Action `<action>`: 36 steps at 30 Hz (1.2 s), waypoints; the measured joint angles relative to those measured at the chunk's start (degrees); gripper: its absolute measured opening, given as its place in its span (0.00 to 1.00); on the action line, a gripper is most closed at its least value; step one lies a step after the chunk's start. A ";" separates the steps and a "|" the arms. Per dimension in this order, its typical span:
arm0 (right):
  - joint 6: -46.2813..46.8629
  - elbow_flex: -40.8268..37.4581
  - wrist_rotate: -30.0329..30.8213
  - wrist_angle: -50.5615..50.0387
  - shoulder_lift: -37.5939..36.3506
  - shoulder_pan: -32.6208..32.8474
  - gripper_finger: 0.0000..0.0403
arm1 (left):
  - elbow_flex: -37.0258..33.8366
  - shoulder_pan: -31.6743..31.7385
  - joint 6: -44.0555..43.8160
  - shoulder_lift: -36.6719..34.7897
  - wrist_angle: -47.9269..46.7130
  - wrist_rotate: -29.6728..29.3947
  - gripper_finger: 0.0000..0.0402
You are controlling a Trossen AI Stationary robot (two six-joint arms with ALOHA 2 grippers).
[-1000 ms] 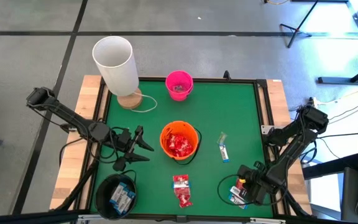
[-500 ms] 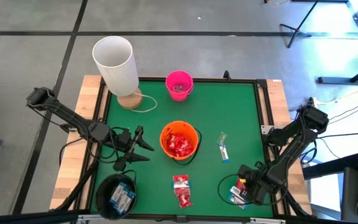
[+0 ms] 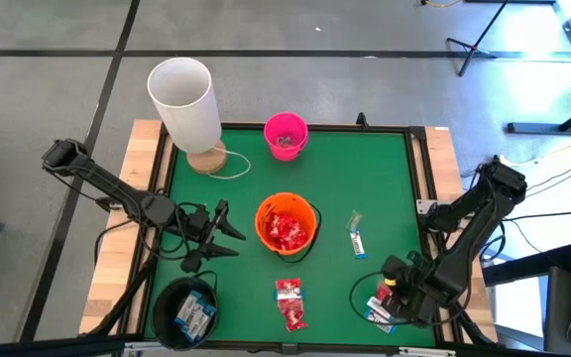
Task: Sort candy
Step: Put the orange gummy into the pink bucket
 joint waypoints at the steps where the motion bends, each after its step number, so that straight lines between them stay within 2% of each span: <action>1: -0.55 1.05 1.42 -0.79 0.00 0.00 0.00 | 0.00 0.02 0.00 0.00 0.01 -0.02 0.46; 8: -5.93 7.09 14.03 -3.68 -0.02 -2.97 0.00 | 0.00 0.00 0.00 0.00 0.00 -0.03 0.46; 13: -15.11 7.73 18.23 -2.18 -0.02 -9.18 0.00 | 0.00 0.02 0.00 0.00 0.00 -0.03 0.46; 25: -43.75 7.59 16.43 1.83 -0.65 -28.57 0.00 | 0.00 0.06 -0.02 0.02 -2.80 -2.04 0.46; 32: -48.14 6.94 10.88 -0.46 -1.70 -35.45 0.00 | 0.02 0.04 -0.08 0.02 -4.12 -2.60 0.46; 36: -47.64 0.97 3.66 5.55 -1.72 -35.74 0.03 | 0.02 0.04 -0.46 0.02 -5.82 -2.61 0.46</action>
